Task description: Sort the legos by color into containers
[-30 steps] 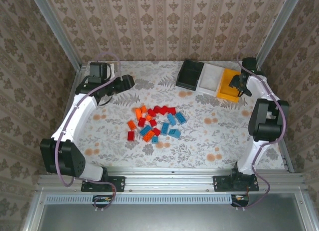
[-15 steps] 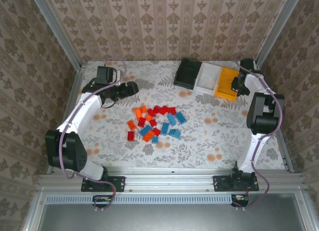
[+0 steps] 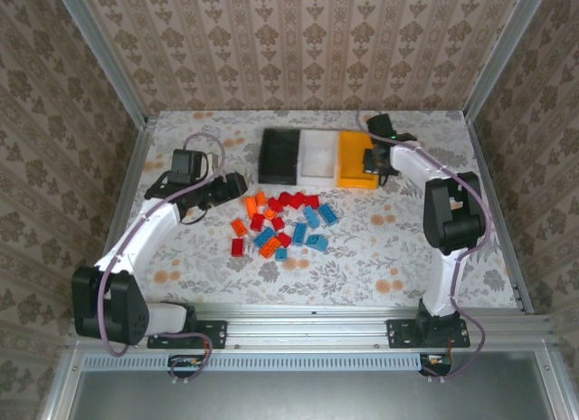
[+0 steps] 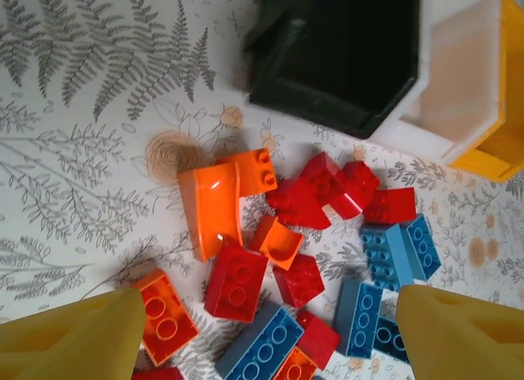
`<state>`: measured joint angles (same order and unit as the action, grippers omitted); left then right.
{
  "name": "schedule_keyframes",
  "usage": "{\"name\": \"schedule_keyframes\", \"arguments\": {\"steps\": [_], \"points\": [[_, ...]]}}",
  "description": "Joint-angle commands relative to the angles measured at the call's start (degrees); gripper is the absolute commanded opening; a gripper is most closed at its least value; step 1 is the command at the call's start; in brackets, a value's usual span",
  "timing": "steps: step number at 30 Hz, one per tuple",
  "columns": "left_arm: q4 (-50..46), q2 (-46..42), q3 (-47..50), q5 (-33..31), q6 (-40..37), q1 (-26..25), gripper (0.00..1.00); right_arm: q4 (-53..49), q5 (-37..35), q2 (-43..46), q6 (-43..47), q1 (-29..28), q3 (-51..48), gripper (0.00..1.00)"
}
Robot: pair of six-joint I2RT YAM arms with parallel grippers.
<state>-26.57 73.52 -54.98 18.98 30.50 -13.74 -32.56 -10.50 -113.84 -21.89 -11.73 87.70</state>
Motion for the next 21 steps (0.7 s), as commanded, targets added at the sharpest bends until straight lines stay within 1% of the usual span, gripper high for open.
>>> {"name": "schedule_keyframes", "arguments": {"steps": [1,5,9,11,15,19,21], "points": [[0.63,-2.93,2.09,-1.52,1.15,0.66,0.82,0.07,-0.80,-1.67,-3.46,-1.25,3.72,0.08],[0.74,-4.84,3.86,-1.93,1.25,1.41,0.83,1.37,-2.15,-2.34,-7.50,-2.90,3.38,0.07],[0.90,-4.79,3.84,-1.75,1.32,1.77,0.83,3.76,-4.54,-1.82,-12.68,-3.19,1.74,0.05],[1.15,-4.53,3.62,-1.58,1.41,1.87,0.83,4.54,-4.58,-2.20,-13.69,-3.13,1.97,0.05],[0.74,-4.00,2.86,-1.23,1.16,1.87,0.83,2.47,-3.79,-4.30,-10.38,-3.48,5.54,0.06],[0.67,-4.49,3.03,-1.23,0.84,1.87,0.83,2.26,-2.63,-4.41,-5.66,-3.56,5.36,0.09],[0.98,-4.69,3.52,-1.23,0.88,1.92,0.83,3.79,-0.55,-4.32,-2.99,-3.46,4.74,0.10]]}}
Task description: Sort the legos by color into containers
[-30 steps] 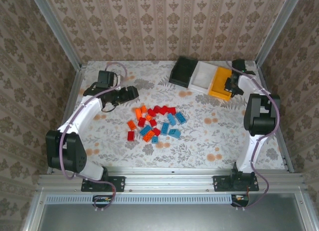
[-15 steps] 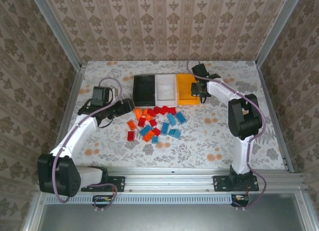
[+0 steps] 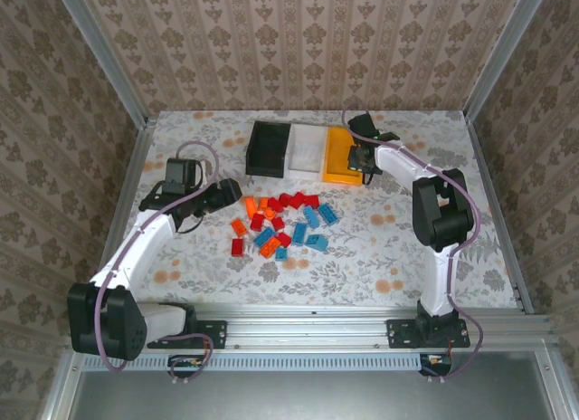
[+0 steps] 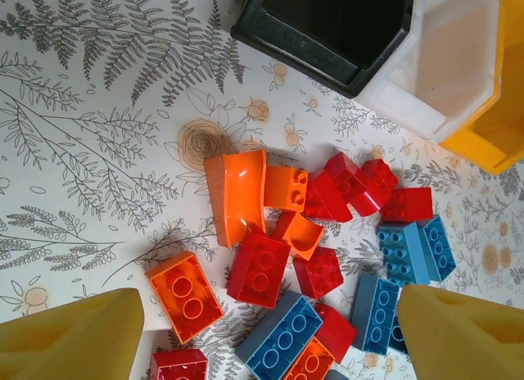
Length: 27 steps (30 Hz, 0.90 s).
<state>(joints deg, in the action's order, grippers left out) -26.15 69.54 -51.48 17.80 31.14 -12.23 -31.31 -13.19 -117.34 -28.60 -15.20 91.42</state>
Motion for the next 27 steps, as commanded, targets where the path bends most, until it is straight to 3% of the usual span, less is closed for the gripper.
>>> {"name": "schedule_keyframes", "arguments": {"steps": [1,9,14,16,21,23,25,27], "points": [[0.65,-0.76,0.20,0.04,0.24,0.43,0.83,1.46,2.40,-1.16,4.14,0.11,1.89,0.10],[0.59,-0.90,0.35,0.66,0.25,0.37,0.83,0.90,6.25,-2.63,4.29,0.45,4.28,0.15],[-0.12,-1.16,0.14,0.48,0.06,0.40,0.84,0.94,5.72,-0.30,4.70,0.62,4.00,0.47],[-0.22,-1.24,-0.19,0.56,-0.07,0.40,0.85,0.97,5.44,1.39,5.87,0.74,4.44,0.55],[1.26,-1.85,1.20,1.91,0.88,0.28,0.87,-0.91,5.37,8.35,8.92,0.81,3.63,0.66],[3.73,-2.74,3.58,3.16,2.42,-0.15,0.89,-0.27,5.99,12.92,9.41,0.52,0.03,0.69],[6.56,-3.88,6.62,4.41,4.13,-1.24,1.00,0.37,7.01,17.20,9.87,-0.39,-5.44,0.72],[10.41,-5.03,10.17,5.91,6.73,-3.37,1.00,2.15,8.30,21.33,10.96,-2.06,-10.93,0.72]]}}
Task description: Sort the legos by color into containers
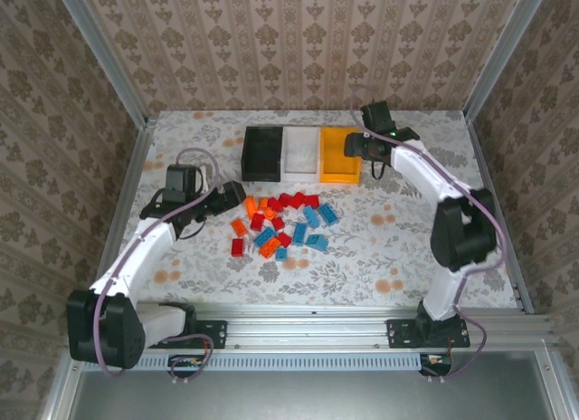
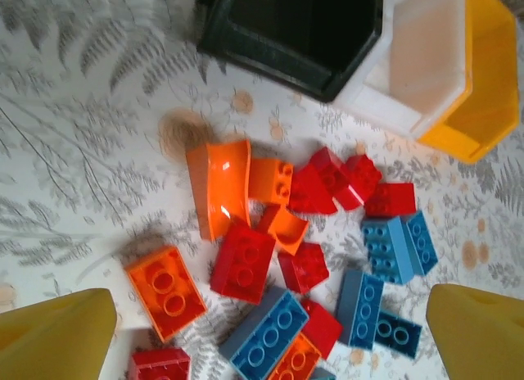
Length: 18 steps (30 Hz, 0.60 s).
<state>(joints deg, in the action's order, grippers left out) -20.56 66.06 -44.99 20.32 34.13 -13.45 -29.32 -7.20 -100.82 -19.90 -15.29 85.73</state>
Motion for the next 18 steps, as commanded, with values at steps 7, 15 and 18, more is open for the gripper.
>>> {"name": "schedule_keyframes", "arguments": {"steps": [7,15,18], "points": [[22.09,0.74,12.34,5.82,12.97,-12.23,1.00,-3.68,9.69,7.07,7.26,-12.50,-17.59,0.71],[18.54,0.55,10.49,3.83,11.23,-13.91,1.00,-1.92,10.14,3.41,7.04,-15.92,-23.13,0.69],[15.79,-0.86,9.49,3.00,9.78,-13.88,1.00,-1.62,9.41,1.39,7.32,-15.89,-23.17,0.67]]}}
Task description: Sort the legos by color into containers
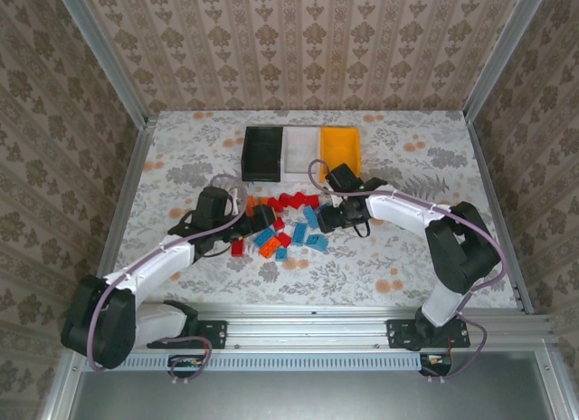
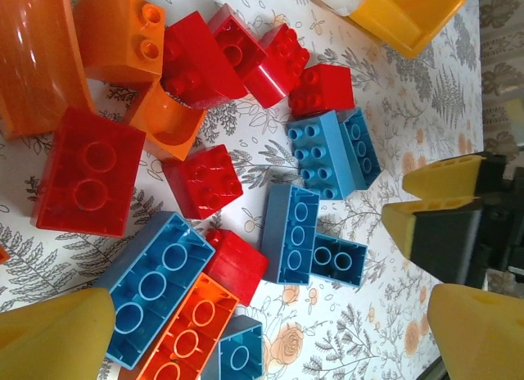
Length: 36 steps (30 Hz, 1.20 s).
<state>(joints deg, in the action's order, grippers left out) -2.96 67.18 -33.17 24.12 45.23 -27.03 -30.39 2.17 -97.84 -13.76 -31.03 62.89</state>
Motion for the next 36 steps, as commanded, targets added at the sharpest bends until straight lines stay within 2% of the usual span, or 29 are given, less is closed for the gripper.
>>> {"name": "schedule_keyframes", "arguments": {"steps": [1,7,14,18,23,25,31,33,36], "points": [[-2.54,-2.57,-2.43,-1.15,-1.62,-0.29,1.00,-0.55,-0.12,-2.28,0.98,-0.18,-0.15,0.67],[-4.65,-4.72,-1.99,-1.62,-2.25,0.61,1.00,0.97,-2.17,-6.32,0.60,-0.09,2.38,0.68],[-7.32,-9.01,-0.39,-1.19,-2.34,4.91,1.00,1.43,-5.42,-11.26,0.88,0.40,7.39,0.68],[-8.25,-12.37,1.69,-0.83,-2.07,6.57,1.00,1.17,-6.79,-12.78,1.63,0.63,9.53,0.61],[-9.88,-14.99,2.54,0.60,-2.42,9.44,1.00,1.74,-6.92,-12.08,2.74,0.57,9.71,0.35],[-10.91,-15.58,2.46,0.98,-2.57,10.69,1.00,2.37,-6.43,-9.04,3.12,0.55,7.04,0.30],[-11.88,-14.78,3.37,-0.91,-0.47,12.61,1.00,0.67,-10.64,4.27,1.35,1.11,2.24,0.29],[-11.26,-13.17,3.72,-0.82,1.69,12.81,1.00,0.26,-12.77,5.08,0.71,2.18,4.80,0.29],[-9.57,-11.26,3.68,1.55,2.53,12.66,1.00,0.01,-15.74,0.38,0.58,4.00,12.18,0.29]]}}
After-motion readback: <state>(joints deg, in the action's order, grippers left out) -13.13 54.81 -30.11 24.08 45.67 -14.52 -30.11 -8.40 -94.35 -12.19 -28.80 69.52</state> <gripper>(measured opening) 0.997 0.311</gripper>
